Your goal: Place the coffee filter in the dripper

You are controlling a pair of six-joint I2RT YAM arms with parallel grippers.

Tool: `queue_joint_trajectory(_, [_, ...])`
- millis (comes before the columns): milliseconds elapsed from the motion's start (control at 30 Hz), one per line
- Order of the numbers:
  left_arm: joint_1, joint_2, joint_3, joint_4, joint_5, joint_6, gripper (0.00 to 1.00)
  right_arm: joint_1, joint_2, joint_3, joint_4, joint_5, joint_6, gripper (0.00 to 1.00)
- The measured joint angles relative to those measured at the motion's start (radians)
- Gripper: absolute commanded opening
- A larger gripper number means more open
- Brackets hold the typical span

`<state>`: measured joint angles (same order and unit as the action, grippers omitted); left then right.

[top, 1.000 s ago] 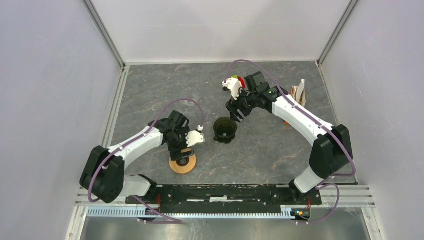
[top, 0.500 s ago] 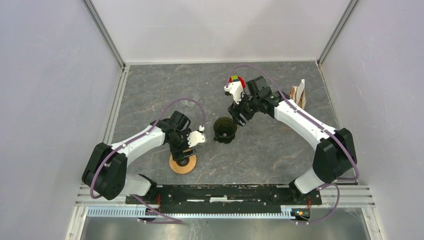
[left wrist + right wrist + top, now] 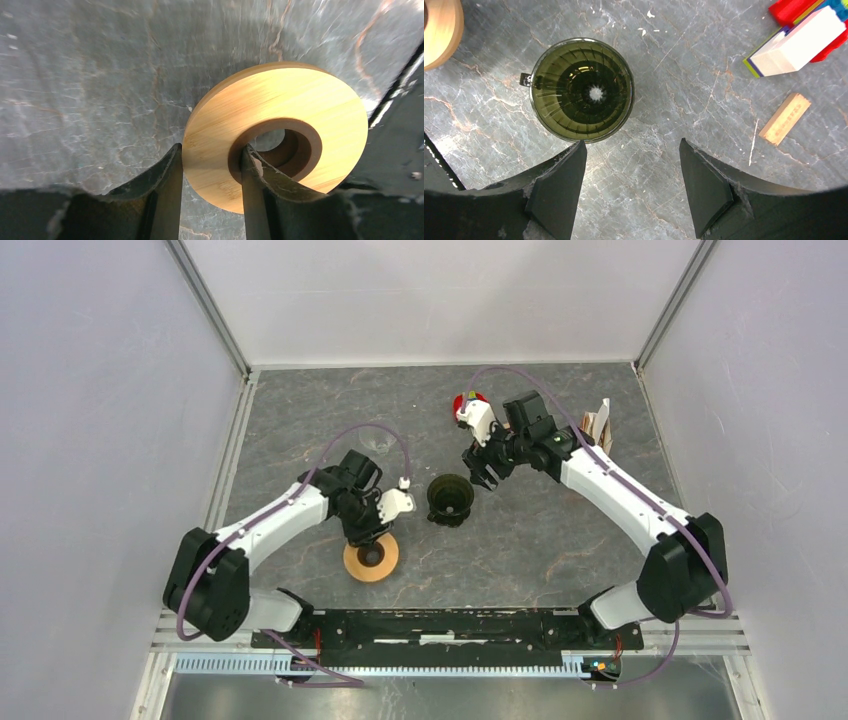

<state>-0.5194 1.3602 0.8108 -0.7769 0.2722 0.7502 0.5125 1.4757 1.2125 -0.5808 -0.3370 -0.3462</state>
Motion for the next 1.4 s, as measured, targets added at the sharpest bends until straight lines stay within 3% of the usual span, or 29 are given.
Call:
queue_joint_trajectory(300, [-0.01,0.011,0.382,-0.13,0.073,-0.243,0.02,-0.003,-0.048,0.0,0.033,-0.013,0.004,0.75])
queue_joint_trajectory(467, [-0.053,0.163,0.661,-0.158,0.021,-0.426,0.02,-0.075,-0.094,-0.034,0.084,-0.002,0.037,0.75])
queue_joint_trajectory(667, [-0.095,0.41,0.921,-0.22,-0.04,-0.574,0.02,-0.269,-0.239,-0.172,0.15,-0.02,0.085,0.75])
queue_joint_trajectory(1000, [-0.152,0.625,1.105,-0.323,-0.094,-0.658,0.02,-0.306,-0.445,-0.313,0.219,-0.018,0.084,0.77])
queue_joint_trajectory(1400, [-0.192,0.727,1.156,-0.349,-0.175,-0.664,0.02,-0.31,-0.463,-0.372,0.244,-0.028,0.069,0.79])
